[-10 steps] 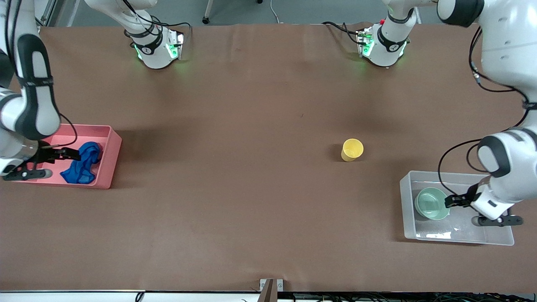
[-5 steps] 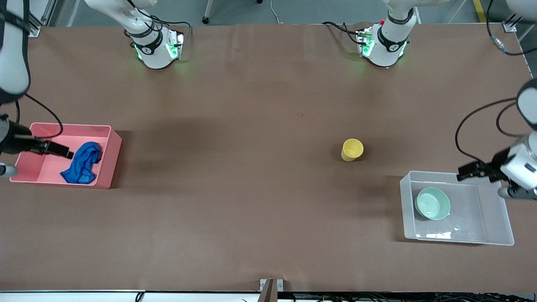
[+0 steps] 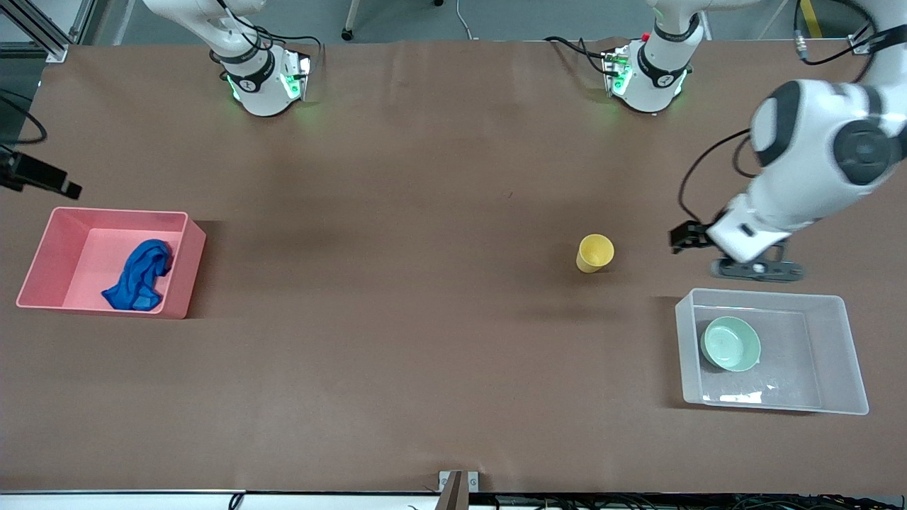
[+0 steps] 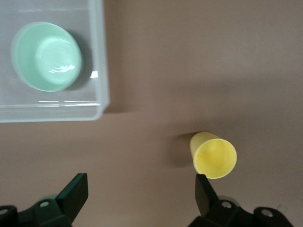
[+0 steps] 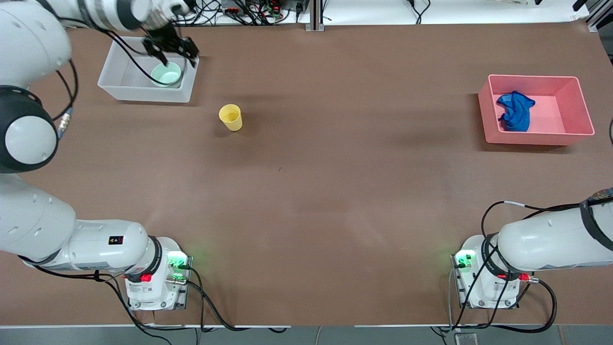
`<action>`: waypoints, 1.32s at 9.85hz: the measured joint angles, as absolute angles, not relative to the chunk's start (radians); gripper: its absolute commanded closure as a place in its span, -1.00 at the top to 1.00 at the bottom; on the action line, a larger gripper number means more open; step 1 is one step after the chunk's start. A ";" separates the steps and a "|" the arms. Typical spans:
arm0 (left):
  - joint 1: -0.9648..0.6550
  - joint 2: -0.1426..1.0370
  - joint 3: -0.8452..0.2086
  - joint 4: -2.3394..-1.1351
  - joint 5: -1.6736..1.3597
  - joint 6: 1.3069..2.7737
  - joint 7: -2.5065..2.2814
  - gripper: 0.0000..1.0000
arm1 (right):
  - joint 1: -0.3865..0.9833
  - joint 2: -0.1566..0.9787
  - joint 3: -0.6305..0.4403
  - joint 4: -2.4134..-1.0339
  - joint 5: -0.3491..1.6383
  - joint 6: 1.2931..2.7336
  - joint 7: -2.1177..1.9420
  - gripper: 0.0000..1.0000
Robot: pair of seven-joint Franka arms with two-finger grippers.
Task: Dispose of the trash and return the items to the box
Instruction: 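Open the left gripper, lift it, and grasp the yellow cup, then carry the yellow cup with the left gripper into the green bowl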
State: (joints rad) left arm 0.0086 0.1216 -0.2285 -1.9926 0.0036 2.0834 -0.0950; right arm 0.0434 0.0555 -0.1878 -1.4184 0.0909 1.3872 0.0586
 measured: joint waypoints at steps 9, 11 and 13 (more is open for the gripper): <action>0.000 0.374 -0.321 -2.172 0.004 2.436 -0.120 -1.00 | -0.093 0.033 -0.029 -1.451 0.071 1.390 0.051 1.00; 0.000 0.373 -0.322 -2.165 0.004 2.443 -0.125 -1.00 | -0.078 0.033 -0.046 -1.451 0.059 1.393 0.050 1.00; 0.001 0.353 -0.323 -2.144 0.004 2.453 -0.168 -1.00 | -0.074 0.033 -0.049 -1.451 0.053 1.404 0.031 1.00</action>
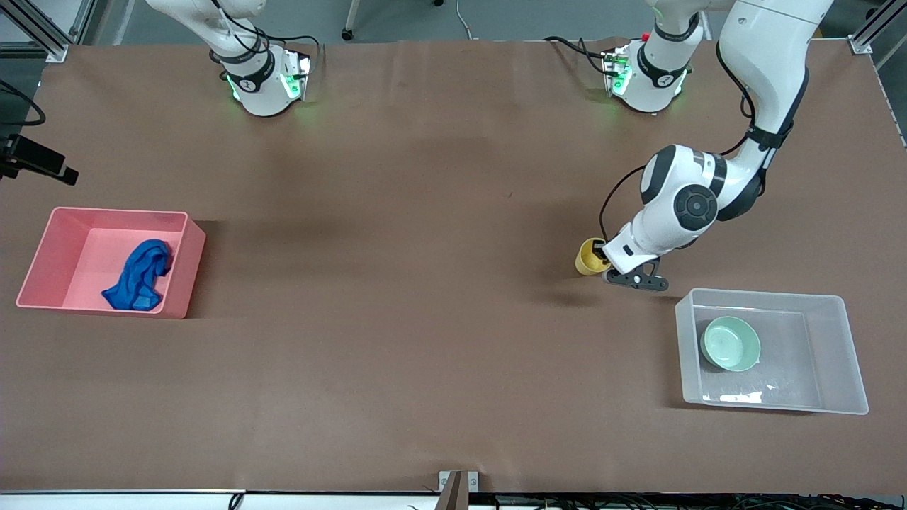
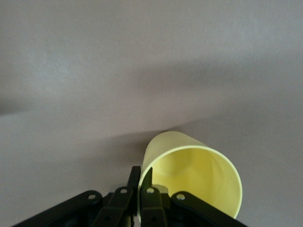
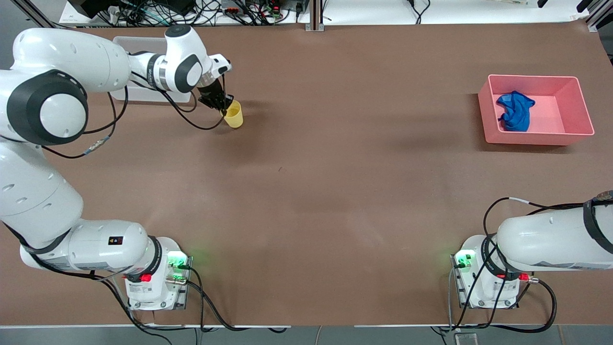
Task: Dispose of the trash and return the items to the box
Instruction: 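Carry the yellow cup with the left gripper into the green bowl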
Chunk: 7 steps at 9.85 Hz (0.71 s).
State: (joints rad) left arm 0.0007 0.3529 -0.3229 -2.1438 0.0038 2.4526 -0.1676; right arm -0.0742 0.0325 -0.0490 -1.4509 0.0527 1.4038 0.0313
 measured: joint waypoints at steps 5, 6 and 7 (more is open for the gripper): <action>0.013 0.298 -0.217 -1.973 0.004 2.440 -0.221 -0.99 | -0.031 0.028 -0.049 -1.420 -0.002 1.415 0.009 1.00; 0.019 0.307 -0.172 -1.935 0.004 2.440 -0.206 -0.99 | -0.032 0.026 -0.053 -1.414 -0.003 1.415 -0.011 1.00; 0.024 0.320 -0.129 -1.895 0.004 2.440 -0.173 -0.99 | -0.032 0.026 -0.056 -1.412 -0.003 1.415 -0.018 1.00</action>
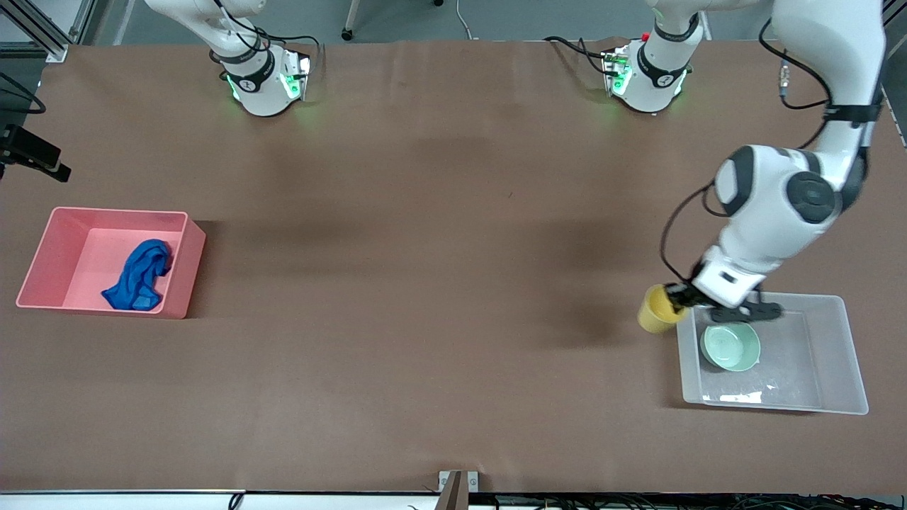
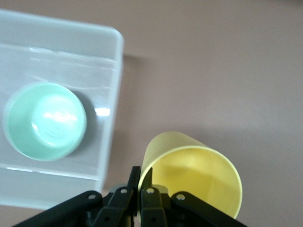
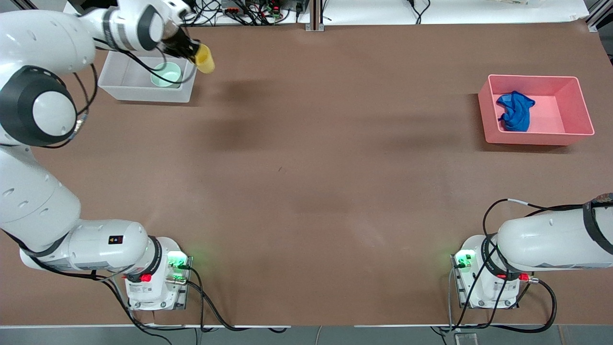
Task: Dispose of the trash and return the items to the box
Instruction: 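Carry the yellow cup with the left gripper into the green bowl, then open the left gripper and lift it away from the cup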
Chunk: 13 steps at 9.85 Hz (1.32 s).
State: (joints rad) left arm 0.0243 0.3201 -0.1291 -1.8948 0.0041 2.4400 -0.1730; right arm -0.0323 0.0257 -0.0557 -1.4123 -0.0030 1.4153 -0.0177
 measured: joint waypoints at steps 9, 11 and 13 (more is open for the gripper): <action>0.080 0.632 0.054 -1.617 -0.034 2.334 0.224 -0.94 | -0.033 0.026 -0.062 -1.412 -0.003 1.412 -0.024 1.00; 0.079 0.644 0.054 -1.620 -0.037 2.314 0.224 0.99 | -0.033 0.026 -0.062 -1.412 -0.003 1.415 -0.025 1.00; 0.074 0.640 0.054 -1.610 -0.041 2.296 0.213 1.00 | -0.033 0.026 -0.062 -1.412 -0.003 1.415 -0.025 1.00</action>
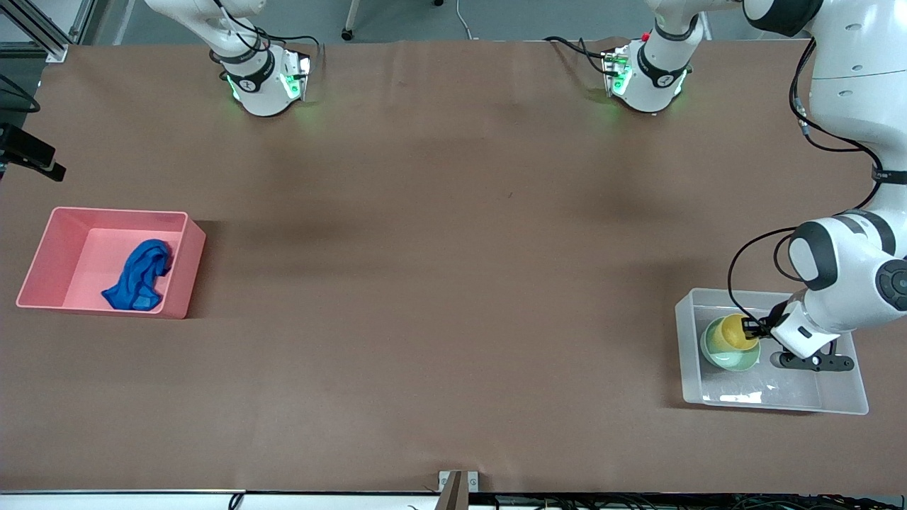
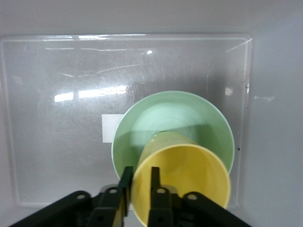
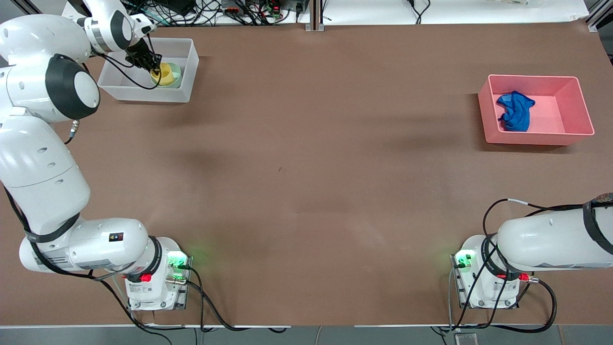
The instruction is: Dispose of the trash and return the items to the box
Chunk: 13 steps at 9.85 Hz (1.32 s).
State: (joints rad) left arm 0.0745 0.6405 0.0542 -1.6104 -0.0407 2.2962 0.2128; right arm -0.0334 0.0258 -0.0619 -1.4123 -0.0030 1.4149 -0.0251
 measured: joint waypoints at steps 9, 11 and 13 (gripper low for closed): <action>0.010 0.137 0.011 -1.619 -0.029 1.881 0.079 1.00 | -0.042 0.036 -0.068 -1.418 -0.003 1.489 -0.033 1.00; -0.003 -0.001 -0.012 -1.714 -0.003 1.858 0.011 1.00 | -0.042 0.036 -0.068 -1.419 -0.003 1.475 -0.033 1.00; -0.004 -0.078 -0.016 -1.749 -0.003 1.817 0.006 1.00 | -0.043 0.036 -0.068 -1.419 -0.003 1.474 -0.033 1.00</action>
